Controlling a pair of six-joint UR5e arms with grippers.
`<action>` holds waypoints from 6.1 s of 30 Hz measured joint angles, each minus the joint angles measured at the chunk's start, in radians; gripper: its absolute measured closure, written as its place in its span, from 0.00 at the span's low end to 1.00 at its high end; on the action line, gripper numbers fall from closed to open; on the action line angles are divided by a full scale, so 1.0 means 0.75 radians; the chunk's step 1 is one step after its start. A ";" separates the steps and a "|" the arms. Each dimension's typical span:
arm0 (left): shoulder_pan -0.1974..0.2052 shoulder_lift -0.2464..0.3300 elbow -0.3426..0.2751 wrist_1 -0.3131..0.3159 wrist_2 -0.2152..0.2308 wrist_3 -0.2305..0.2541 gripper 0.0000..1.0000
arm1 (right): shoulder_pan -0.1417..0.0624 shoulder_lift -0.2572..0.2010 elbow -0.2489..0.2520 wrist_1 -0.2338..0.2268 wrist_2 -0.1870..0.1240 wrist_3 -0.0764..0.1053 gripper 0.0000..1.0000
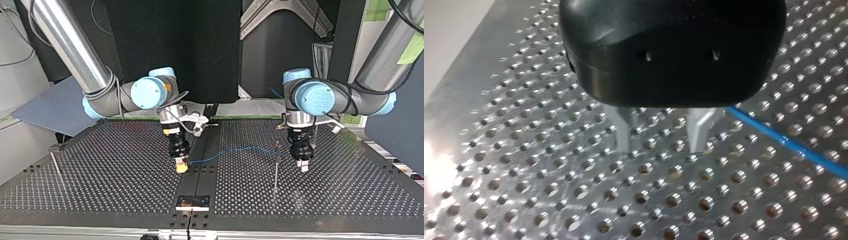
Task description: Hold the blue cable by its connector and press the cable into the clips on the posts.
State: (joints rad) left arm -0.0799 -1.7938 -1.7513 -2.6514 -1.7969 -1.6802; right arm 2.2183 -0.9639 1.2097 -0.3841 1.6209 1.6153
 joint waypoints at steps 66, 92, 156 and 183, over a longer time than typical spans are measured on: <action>-0.198 0.386 -0.176 -0.360 0.001 -0.068 0.00 | 0.021 0.000 0.000 0.053 -0.001 0.004 1.00; -0.235 0.383 -0.176 -0.322 0.035 0.047 0.00 | 0.024 0.000 0.000 0.052 -0.004 0.000 1.00; -0.400 -0.084 0.348 -0.338 -0.262 0.055 0.00 | 0.026 0.002 0.000 0.039 -0.029 0.004 1.00; -0.426 -0.084 0.348 -0.337 -0.358 0.105 1.00 | 0.026 0.003 0.000 0.044 -0.030 0.002 1.00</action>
State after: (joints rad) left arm -0.3991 -1.8566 -1.4905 -2.9042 -2.0653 -1.6017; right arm 2.2376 -0.9616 1.2097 -0.3515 1.5985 1.6171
